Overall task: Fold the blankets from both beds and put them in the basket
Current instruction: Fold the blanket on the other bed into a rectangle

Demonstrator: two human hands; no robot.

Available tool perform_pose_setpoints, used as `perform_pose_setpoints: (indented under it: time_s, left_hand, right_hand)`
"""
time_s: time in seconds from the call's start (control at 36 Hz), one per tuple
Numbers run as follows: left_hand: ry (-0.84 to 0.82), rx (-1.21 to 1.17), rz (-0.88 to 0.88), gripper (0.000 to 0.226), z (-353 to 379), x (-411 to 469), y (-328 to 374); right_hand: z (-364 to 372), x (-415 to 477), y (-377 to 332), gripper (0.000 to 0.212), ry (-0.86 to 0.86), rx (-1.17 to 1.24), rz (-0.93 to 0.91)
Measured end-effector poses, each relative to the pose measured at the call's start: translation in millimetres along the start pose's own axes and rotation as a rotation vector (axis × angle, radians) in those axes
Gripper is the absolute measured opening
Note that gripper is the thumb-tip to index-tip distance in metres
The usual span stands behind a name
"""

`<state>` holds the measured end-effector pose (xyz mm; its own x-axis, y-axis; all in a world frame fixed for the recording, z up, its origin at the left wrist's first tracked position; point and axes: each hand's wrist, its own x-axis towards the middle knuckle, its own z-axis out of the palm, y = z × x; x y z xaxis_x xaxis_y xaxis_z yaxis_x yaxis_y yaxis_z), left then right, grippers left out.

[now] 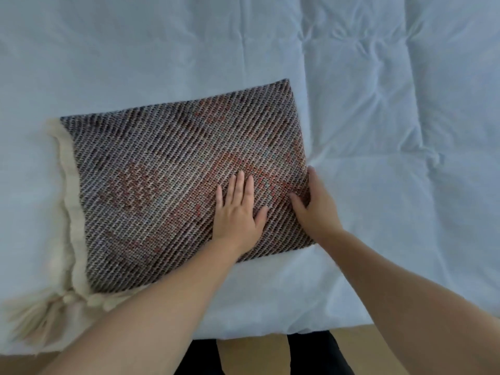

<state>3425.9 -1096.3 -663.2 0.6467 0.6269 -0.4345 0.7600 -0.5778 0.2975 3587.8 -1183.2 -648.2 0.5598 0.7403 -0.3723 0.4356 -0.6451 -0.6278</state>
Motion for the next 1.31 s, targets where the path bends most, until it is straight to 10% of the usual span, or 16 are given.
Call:
perform_pose_setpoints:
  time_s: [0.17, 0.56, 1.31]
  left_hand:
    - [0.000, -0.504, -0.050, 0.062, -43, -2, -11]
    - [-0.022, -1.127, -0.166, 0.034, -133, -101, -73]
    - [0.131, -0.941, -0.612, 0.044, -91, -200, -243]
  right_hand:
    - [-30, 44, -54, 0.034, -0.151, 0.564, 0.380]
    - [3, 4, -231, 0.038, -0.327, 0.208, 0.057]
    - [216, -43, -355, 0.065, -0.485, -0.170, -0.135]
